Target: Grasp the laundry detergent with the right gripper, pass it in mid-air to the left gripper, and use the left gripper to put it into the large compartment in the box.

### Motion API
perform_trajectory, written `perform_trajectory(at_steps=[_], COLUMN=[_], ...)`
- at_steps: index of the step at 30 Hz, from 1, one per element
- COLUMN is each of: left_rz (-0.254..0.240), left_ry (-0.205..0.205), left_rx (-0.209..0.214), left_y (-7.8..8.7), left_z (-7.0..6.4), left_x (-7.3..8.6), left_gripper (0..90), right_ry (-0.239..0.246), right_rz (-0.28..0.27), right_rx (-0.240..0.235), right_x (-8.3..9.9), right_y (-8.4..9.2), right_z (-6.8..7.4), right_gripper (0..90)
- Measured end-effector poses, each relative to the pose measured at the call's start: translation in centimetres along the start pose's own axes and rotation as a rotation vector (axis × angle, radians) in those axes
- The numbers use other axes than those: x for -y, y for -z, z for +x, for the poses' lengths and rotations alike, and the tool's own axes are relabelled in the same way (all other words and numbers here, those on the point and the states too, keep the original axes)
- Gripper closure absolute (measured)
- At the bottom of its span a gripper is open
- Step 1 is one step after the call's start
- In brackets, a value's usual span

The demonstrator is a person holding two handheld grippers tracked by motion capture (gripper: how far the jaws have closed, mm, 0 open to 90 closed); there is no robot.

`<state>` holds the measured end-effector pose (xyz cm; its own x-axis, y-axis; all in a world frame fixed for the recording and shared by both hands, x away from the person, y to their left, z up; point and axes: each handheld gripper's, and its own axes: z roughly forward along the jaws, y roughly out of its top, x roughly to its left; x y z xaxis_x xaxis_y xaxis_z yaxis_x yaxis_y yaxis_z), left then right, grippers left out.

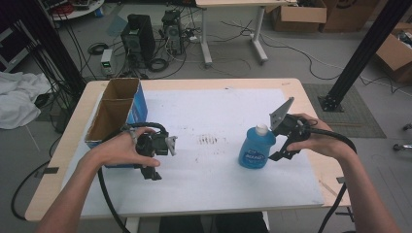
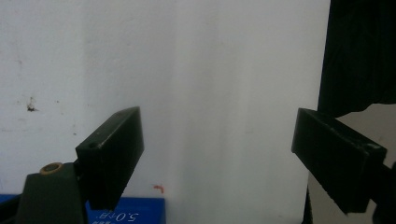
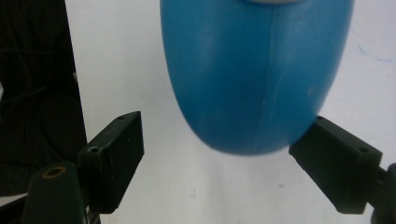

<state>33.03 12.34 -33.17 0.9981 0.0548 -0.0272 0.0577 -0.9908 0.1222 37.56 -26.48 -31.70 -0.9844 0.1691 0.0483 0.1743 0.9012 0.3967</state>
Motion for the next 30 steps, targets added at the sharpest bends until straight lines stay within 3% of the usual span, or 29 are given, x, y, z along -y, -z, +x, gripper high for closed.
perform_trajectory(at_steps=[5,17,21,30], left_rz=[-0.004,-0.003,-0.005,-0.003], left_ry=[-0.005,-0.003,0.003,0.002], left_rx=[0.002,0.013,0.016,0.022], left_y=[-0.3,-0.4,-0.5,-0.5], left_z=[0.0,0.1,0.1,0.2], left_x=[0.2,0.1,0.1,0.2], left_gripper=[17.5,17.5,17.5,17.5], right_ry=[-0.033,-0.054,-0.059,-0.068], right_rz=[-0.093,-0.221,-0.251,-0.267], right_rx=[0.0,0.007,0.015,0.005], right_x=[0.3,0.8,1.0,1.2], right_y=[-0.6,-1.6,-2.1,-3.2], right_z=[-0.1,0.1,0.2,0.3], right_gripper=[17.7,17.8,17.7,18.7])
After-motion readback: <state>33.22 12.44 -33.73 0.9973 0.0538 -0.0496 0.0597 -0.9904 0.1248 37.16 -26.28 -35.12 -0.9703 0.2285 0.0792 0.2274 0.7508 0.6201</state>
